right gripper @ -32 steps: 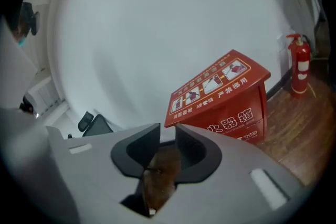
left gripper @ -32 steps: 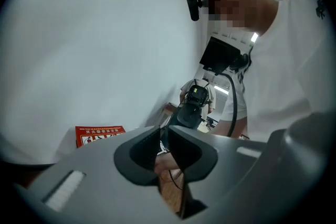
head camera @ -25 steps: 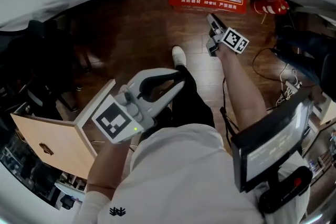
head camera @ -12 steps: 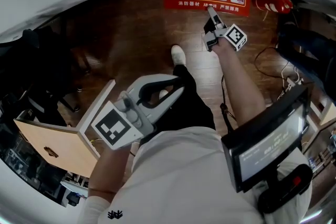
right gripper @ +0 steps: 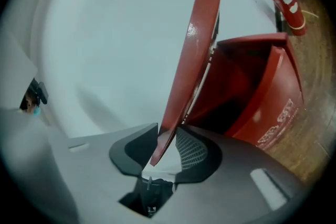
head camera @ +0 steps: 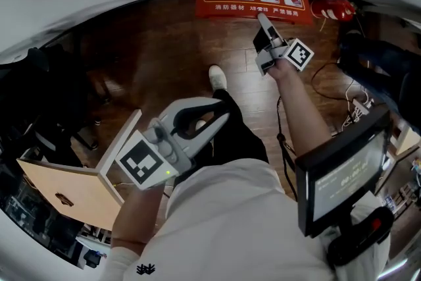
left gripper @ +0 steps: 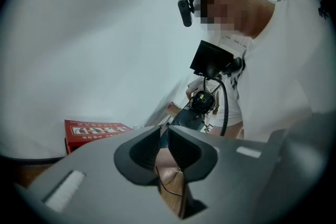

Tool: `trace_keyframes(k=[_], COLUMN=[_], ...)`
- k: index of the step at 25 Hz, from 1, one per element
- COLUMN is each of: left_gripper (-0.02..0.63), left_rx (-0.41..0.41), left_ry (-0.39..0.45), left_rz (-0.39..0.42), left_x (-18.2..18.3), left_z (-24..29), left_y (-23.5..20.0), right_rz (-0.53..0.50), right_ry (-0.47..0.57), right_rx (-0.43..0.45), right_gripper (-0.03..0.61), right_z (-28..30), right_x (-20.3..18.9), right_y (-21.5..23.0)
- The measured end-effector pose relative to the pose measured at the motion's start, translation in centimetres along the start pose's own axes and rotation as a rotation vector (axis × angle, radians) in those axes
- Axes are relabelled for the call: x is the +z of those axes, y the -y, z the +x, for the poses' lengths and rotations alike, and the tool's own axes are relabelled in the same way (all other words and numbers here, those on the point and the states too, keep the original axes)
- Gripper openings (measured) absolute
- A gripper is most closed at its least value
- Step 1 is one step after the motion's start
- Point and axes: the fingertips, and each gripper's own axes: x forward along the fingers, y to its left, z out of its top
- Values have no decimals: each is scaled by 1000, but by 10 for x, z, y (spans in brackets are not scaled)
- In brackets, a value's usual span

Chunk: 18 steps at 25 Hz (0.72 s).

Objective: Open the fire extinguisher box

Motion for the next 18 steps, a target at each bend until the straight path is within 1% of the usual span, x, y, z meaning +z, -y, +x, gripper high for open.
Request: trace_keyframes(k=[1,5,9,12,18], left_gripper=[35,35,35,35,35], left_rx=[-1,13,28,40,74], left_ry=[1,15,24,27,38], left_rz=[2,-1,4,4,-14], left_x=[1,8,11,12,10], left_z=[0,0,1,-1,-10], left_y=[0,-3,-3,-3,-9], right_rz=[-15,-107,-150,-178,-239], right_ry=[0,6,45,74,96], right_rx=[18,65,107,125,120], right_gripper=[107,96,75,71,71], right_z=[3,22,47,67,104], right_x=[6,34,67,93,127], right_y=[-10,-43,-66,-74,-77])
